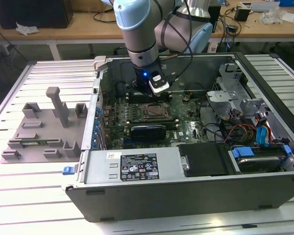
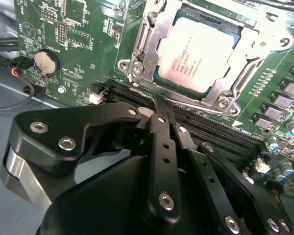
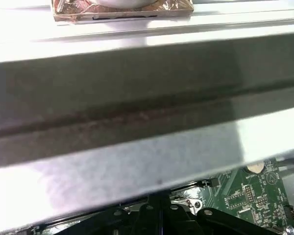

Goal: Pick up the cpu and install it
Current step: 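Install the first cpu locking lever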

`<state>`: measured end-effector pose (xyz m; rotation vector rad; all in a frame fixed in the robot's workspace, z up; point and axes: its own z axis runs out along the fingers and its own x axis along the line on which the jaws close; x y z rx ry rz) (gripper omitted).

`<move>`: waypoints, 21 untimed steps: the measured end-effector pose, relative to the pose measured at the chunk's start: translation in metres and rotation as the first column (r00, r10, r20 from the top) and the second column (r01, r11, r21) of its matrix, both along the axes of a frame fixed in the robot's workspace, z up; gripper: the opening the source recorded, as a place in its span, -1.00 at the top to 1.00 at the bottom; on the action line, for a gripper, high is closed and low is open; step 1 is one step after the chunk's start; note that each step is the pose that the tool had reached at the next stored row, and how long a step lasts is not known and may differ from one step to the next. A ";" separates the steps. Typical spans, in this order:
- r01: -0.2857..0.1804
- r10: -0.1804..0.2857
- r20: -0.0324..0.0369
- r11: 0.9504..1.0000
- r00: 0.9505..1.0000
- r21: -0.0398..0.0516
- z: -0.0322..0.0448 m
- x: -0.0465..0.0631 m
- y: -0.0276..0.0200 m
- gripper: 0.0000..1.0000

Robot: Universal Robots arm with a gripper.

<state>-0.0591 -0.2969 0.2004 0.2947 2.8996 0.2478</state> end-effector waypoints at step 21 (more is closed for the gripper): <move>0.054 -0.054 0.033 0.999 0.998 0.004 -0.0020 -0.009 0.0016 0.79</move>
